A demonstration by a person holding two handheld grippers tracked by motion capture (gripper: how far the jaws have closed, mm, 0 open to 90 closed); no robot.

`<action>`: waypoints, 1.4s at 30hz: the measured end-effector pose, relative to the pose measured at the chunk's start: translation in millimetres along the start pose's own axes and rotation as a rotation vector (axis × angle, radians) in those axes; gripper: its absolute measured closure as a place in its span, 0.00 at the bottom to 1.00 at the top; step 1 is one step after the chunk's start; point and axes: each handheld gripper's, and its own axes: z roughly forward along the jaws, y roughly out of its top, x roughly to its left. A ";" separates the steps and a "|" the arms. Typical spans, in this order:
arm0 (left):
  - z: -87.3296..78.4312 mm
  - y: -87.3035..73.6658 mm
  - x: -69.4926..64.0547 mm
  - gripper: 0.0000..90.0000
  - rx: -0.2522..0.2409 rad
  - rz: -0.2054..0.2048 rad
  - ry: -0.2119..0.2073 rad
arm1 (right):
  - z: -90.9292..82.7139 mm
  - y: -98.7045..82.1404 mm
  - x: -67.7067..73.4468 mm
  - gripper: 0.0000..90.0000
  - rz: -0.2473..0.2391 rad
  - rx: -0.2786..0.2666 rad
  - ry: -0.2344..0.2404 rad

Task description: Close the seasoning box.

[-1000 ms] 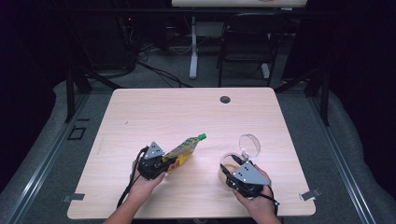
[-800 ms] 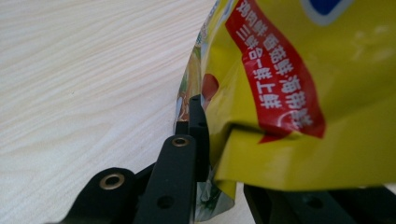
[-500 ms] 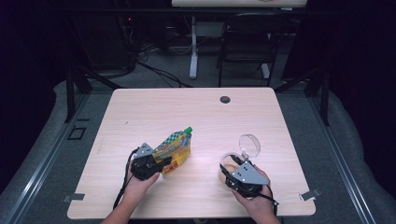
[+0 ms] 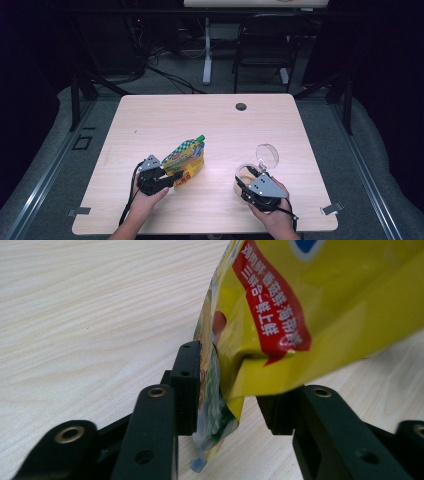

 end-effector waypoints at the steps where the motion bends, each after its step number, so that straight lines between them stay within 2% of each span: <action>1: -0.7 -0.3 0.1 0.69 0.000 0.002 0.000 | -0.1 -0.1 -0.2 0.56 0.001 0.001 0.000; 6: -3.3 -1.3 -1.8 0.61 -0.014 0.007 0.015 | -0.1 -0.1 0.1 0.56 0.001 0.001 0.004; 8: -4.6 -1.7 -2.6 0.61 -0.023 0.010 -0.001 | 0.3 0.1 0.1 0.56 0.006 0.003 0.006; 12: -4.7 -1.7 -2.4 0.61 -0.023 0.017 -0.004 | 0.8 0.1 0.5 0.56 0.005 0.005 0.009; 20: -6.9 -1.9 -3.0 0.57 -0.028 0.022 0.017 | -0.2 0.0 0.0 0.55 0.012 0.006 0.011; 35: -11.1 -3.9 -4.4 0.52 -0.034 0.027 0.017 | -4.1 1.3 -0.8 0.55 0.035 -0.004 0.034; 42: -17.0 -5.3 -7.7 0.51 -0.029 0.036 0.020 | -11.1 4.0 -2.9 0.59 0.053 -0.001 0.053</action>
